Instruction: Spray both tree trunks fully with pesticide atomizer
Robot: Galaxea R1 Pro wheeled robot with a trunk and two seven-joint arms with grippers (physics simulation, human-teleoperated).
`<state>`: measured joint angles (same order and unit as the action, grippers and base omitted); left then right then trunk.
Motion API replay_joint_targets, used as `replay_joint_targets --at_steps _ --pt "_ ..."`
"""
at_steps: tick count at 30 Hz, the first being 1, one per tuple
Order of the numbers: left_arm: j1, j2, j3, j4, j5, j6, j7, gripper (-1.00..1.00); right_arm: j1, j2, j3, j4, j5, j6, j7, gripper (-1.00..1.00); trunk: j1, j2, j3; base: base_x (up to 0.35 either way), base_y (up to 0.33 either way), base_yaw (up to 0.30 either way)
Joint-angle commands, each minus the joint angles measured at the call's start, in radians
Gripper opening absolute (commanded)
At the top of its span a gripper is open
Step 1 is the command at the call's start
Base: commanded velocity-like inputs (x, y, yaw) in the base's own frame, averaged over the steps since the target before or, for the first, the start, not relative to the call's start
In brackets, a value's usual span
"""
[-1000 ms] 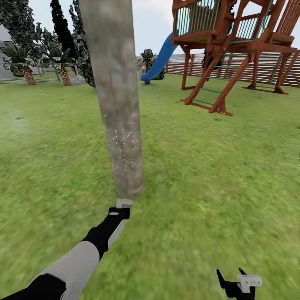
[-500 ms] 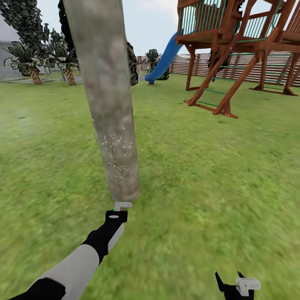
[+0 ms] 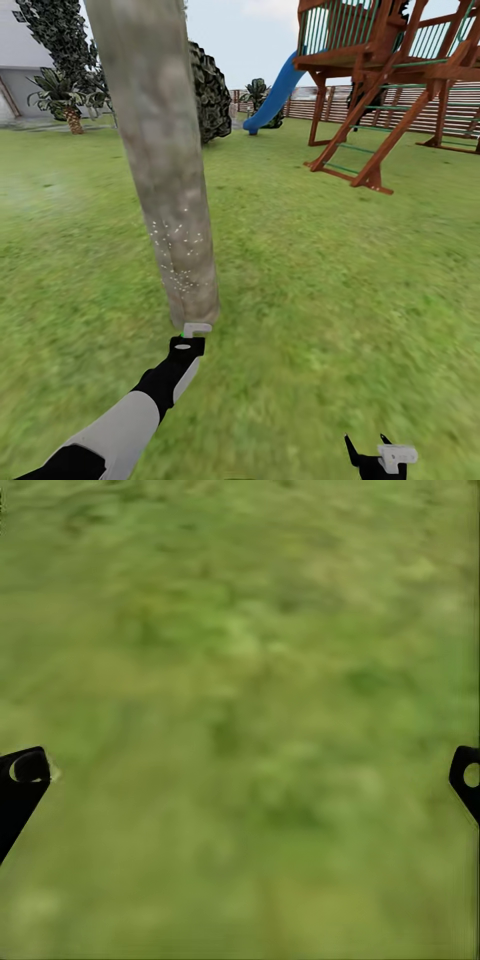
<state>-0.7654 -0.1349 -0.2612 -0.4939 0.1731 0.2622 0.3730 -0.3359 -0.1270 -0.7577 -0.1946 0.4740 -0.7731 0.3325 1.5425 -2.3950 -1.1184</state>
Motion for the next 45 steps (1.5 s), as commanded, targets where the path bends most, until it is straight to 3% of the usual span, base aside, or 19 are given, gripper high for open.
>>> replay_joint_targets --at_steps 1,21,33,45 --pt "0.000 0.000 0.000 0.000 0.000 0.000 0.000 -1.00 0.000 0.000 0.000 0.000 0.000 0.000 0.000 1.00 0.000 0.000 0.000 0.111 -0.264 0.257" --pt "0.000 0.000 -0.001 0.000 -0.002 0.000 0.000 -1.00 0.000 0.001 0.001 0.001 0.000 0.000 0.000 1.00 0.000 0.000 0.000 0.117 -0.263 0.276" --pt "0.000 -0.002 -0.001 0.000 -0.001 0.000 0.000 -1.00 0.000 0.001 0.000 0.000 0.000 0.000 0.000 1.00 0.000 0.000 0.000 0.017 -0.274 0.032" --pt "0.000 -0.002 -0.001 0.000 -0.001 0.000 0.000 -1.00 0.000 0.001 0.001 0.000 0.000 0.000 0.000 1.00 0.000 0.000 0.000 0.000 -0.275 0.262"
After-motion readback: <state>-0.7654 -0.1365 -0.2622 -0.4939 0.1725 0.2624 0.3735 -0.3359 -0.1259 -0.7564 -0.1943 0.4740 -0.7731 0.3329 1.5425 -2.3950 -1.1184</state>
